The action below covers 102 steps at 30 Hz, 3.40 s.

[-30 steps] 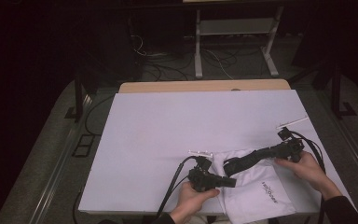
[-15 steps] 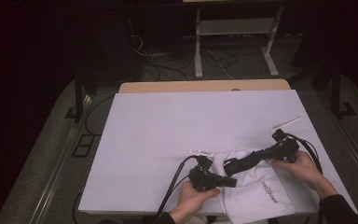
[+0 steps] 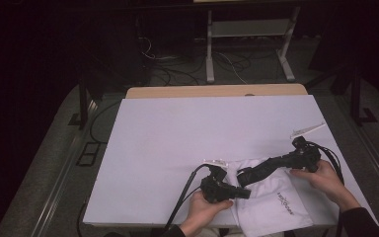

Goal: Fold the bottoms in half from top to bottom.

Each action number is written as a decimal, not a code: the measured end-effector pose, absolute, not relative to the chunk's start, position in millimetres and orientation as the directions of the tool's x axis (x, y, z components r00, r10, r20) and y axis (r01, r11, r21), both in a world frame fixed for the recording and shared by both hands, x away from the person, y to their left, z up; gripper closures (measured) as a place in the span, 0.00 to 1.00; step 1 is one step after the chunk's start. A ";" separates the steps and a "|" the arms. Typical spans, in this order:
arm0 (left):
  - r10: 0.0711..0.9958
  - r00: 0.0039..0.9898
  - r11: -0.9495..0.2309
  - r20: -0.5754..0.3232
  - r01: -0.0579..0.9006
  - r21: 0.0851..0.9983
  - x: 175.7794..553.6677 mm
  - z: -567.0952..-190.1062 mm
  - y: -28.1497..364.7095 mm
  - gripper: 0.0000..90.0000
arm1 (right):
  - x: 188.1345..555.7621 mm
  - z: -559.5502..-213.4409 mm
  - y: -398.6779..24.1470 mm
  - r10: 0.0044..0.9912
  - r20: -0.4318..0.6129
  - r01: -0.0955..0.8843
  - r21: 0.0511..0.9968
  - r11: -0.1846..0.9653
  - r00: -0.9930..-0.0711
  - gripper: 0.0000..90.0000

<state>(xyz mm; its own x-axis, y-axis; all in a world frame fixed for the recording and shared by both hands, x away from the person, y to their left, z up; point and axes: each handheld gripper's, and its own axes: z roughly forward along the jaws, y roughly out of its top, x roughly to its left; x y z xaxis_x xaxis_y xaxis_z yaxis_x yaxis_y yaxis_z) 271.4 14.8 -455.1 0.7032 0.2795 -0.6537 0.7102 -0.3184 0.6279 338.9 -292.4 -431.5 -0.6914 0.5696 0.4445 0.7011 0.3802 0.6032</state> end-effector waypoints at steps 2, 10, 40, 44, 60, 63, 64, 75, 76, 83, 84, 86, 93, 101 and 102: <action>0.278 0.706 -0.321 -0.651 0.707 0.630 270.9 -454.6 14.9 0.95 | 337.7 -428.6 -293.9 0.562 0.450 0.697 0.614 0.370 -0.694 0.87; 0.263 0.673 -0.317 -0.691 0.737 0.597 268.7 -458.0 15.4 0.91 | 333.9 -419.5 -300.6 0.527 0.496 0.702 0.637 0.319 -0.690 0.88; 0.463 0.789 -0.240 -0.405 0.551 0.799 273.6 -413.8 42.2 0.23 | 313.8 -411.7 -313.8 0.433 0.572 0.707 0.648 0.282 -0.697 0.89; 0.443 0.794 -0.203 -0.417 0.542 0.816 285.2 -410.5 50.9 0.20 | 310.3 -414.8 -316.9 0.436 0.573 0.710 0.645 0.282 -0.694 0.89; 0.481 0.790 -0.181 -0.380 0.514 0.838 305.8 -415.6 75.3 0.15 | 300.1 -412.9 -319.2 0.438 0.563 0.703 0.650 0.289 -0.701 0.89; 0.488 0.790 -0.180 -0.371 0.507 0.843 307.5 -415.7 77.8 0.15 | 298.3 -413.0 -319.6 0.438 0.560 0.700 0.654 0.288 -0.703 0.89; 0.491 0.790 -0.181 -0.369 0.506 0.843 307.8 -415.6 78.6 0.15 | 297.8 -413.1 -319.7 0.438 0.559 0.699 0.654 0.290 -0.704 0.89; 0.520 0.782 -0.176 -0.344 0.493 0.852 312.0 -413.5 90.5 0.14 | 292.6 -415.7 -321.2 0.429 0.560 0.697 0.646 0.310 -0.709 0.88; 0.522 0.781 -0.177 -0.343 0.493 0.852 312.2 -412.9 91.9 0.14 | 292.3 -415.6 -321.2 0.425 0.561 0.698 0.643 0.315 -0.710 0.88; 0.525 0.776 -0.173 -0.349 0.499 0.849 316.3 -410.2 105.1 0.14 | 287.0 -415.8 -320.1 0.398 0.554 0.680 0.636 0.364 -0.731 0.88; 0.527 0.774 -0.170 -0.350 0.500 0.849 317.0 -410.2 107.1 0.14 | 286.0 -416.4 -319.8 0.393 0.555 0.679 0.633 0.371 -0.733 0.87; 0.532 0.768 -0.162 -0.357 0.506 0.847 318.3 -410.8 112.1 0.14 | 284.8 -417.5 -319.3 0.389 0.553 0.675 0.631 0.383 -0.737 0.87; 0.547 0.752 -0.134 -0.368 0.513 0.848 319.3 -414.3 125.0 0.14 | 278.7 -421.0 -315.5 0.353 0.550 0.652 0.603 0.460 -0.757 0.84; 0.535 0.744 -0.106 -0.400 0.529 0.842 320.2 -420.1 127.0 0.14 | 268.1 -427.3 -308.2 0.296 0.547 0.607 0.569 0.554 -0.783 0.82; 0.537 0.743 -0.109 -0.400 0.531 0.840 320.0 -420.9 125.8 0.14 | 266.8 -428.3 -307.6 0.289 0.548 0.602 0.564 0.565 -0.785 0.81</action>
